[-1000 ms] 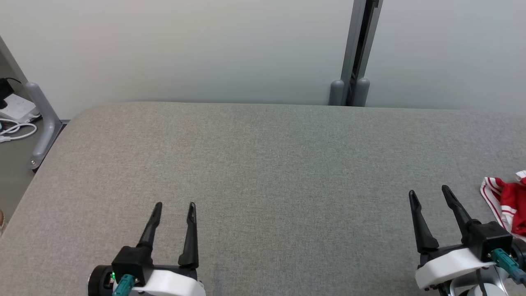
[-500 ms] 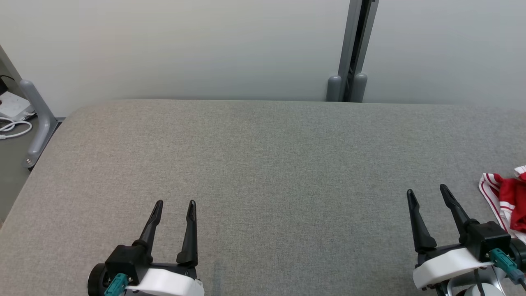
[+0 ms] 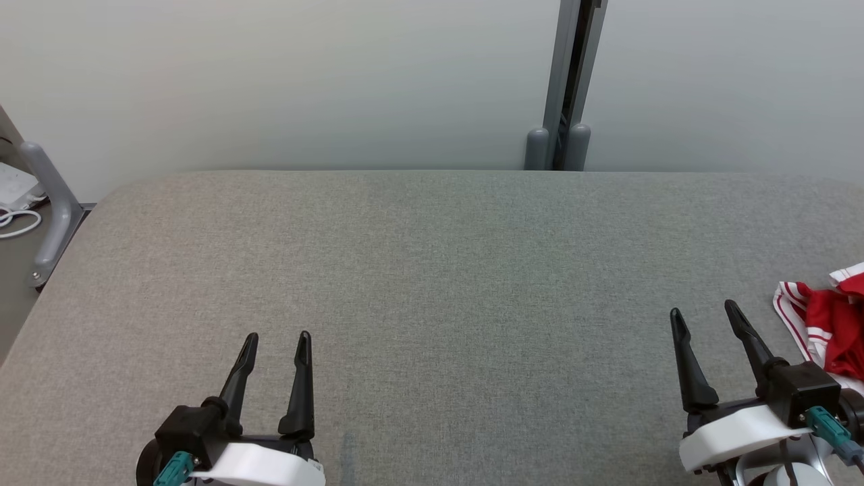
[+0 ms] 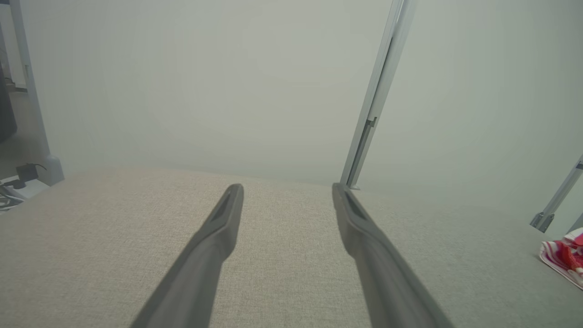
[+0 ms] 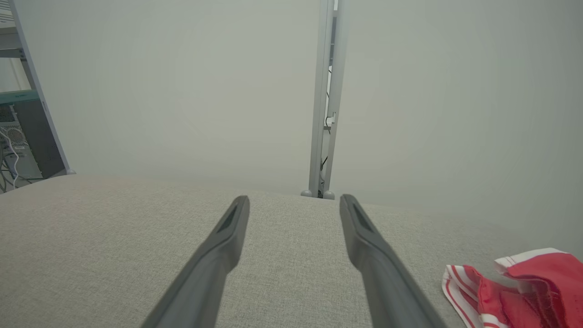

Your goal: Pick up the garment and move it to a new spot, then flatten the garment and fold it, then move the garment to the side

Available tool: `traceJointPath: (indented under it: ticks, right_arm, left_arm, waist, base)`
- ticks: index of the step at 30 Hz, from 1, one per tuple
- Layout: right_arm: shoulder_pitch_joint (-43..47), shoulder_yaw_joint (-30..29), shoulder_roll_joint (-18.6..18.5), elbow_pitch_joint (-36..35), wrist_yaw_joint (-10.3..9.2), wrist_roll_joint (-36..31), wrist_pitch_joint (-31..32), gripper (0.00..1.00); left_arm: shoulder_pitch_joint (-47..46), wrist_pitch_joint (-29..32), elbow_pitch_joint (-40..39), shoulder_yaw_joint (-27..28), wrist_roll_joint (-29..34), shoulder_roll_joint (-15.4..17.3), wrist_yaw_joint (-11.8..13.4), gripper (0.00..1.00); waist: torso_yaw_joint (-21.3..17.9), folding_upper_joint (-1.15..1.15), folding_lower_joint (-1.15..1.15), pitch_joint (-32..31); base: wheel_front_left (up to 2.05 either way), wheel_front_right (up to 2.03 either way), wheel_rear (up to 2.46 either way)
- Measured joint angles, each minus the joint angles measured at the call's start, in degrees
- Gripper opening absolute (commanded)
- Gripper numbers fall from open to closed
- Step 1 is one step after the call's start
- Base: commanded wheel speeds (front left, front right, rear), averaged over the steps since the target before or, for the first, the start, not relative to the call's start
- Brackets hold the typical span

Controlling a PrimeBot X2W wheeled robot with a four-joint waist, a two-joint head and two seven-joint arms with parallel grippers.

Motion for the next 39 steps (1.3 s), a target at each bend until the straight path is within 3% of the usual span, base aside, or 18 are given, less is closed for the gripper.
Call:
traceJointPath:
  ticks: [39]
  right_arm:
    - [-0.33,4.21,-1.70,0.27,0.00,0.52,0.00,1.00]
  left_arm:
    - [0.13,0.00,0.43,1.81,-4.09,-0.02,0.10,1.00]
  waist:
    - [0.62,0.00,0.00,0.62]
  base:
    - [0.00,0.00,0.00]
